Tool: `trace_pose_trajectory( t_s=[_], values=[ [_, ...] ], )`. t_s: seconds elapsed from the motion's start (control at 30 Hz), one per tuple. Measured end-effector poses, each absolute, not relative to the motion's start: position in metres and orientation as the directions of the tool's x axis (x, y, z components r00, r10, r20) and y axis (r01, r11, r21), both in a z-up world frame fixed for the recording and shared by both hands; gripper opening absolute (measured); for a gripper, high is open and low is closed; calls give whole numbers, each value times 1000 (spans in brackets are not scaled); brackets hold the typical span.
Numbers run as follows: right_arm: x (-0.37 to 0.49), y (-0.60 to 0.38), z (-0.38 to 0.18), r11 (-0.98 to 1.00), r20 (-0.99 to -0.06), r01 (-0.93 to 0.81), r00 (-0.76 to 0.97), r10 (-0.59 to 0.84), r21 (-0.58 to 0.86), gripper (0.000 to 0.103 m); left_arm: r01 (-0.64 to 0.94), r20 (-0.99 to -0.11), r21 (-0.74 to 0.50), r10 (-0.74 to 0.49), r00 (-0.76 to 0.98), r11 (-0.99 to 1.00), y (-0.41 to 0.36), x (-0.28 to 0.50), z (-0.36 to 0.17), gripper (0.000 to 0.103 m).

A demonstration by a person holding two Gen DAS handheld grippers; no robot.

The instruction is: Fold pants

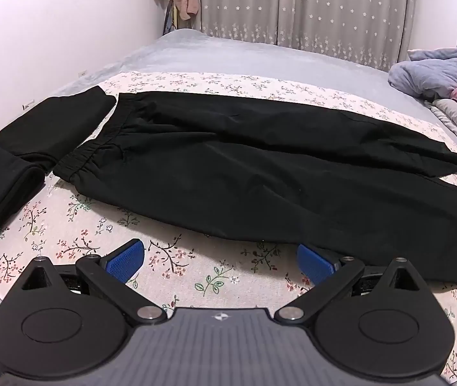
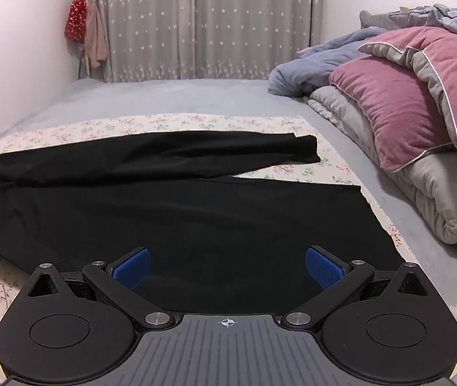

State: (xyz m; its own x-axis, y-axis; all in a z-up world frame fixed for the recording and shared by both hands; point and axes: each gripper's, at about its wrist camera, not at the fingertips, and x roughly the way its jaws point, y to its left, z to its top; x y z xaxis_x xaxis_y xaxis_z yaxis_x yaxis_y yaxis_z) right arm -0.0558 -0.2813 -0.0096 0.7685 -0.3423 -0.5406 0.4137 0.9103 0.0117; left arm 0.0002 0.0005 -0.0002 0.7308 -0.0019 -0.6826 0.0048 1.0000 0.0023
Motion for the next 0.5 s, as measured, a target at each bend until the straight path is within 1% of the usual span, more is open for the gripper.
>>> trace_pose_trajectory(
  t_s=[0.13, 0.2, 0.5],
  values=[
    [-56, -276, -11, 911, -544, 413, 768, -340, 15, 103, 5, -689, 2, -3, 725, 1000, 2, 1, 1, 103],
    [-53, -281, -10, 911, -560, 413, 756, -338, 7, 103, 5, -692, 1, -3, 722, 1000, 0, 0, 1, 103],
    [-51, -278, -12, 912, -559, 410, 757, -338, 4, 103, 11, -688, -6, -12, 726, 1000, 0, 1, -2, 103]
  ],
)
